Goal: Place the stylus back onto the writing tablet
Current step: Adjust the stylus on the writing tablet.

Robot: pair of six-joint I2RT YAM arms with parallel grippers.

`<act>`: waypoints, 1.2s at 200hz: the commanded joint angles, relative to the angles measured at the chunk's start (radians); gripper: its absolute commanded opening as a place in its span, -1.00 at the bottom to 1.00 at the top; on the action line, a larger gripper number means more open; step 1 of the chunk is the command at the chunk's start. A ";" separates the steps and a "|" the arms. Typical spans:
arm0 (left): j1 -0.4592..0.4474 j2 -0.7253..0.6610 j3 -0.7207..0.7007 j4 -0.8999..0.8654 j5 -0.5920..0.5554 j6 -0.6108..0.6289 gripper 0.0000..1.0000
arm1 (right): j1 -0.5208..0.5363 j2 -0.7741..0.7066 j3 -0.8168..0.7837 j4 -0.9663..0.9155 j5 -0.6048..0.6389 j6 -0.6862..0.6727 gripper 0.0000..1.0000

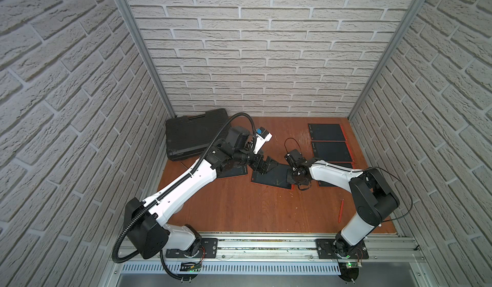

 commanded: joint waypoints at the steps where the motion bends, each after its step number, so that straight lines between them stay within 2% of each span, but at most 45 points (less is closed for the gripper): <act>1: 0.005 0.002 0.015 0.016 0.015 -0.003 0.96 | 0.003 0.027 0.002 -0.038 -0.003 0.007 -0.93; 61: 0.005 -0.001 0.016 0.016 0.019 -0.001 0.96 | -0.059 0.029 0.127 -0.095 0.009 -0.067 -0.93; 135: 0.005 -0.008 0.017 0.011 0.012 0.003 0.96 | -0.104 0.129 0.240 -0.104 -0.002 -0.112 -0.93; 240: 0.005 -0.009 0.016 0.011 0.010 0.002 0.96 | -0.109 0.203 0.247 -0.083 -0.003 -0.126 -0.93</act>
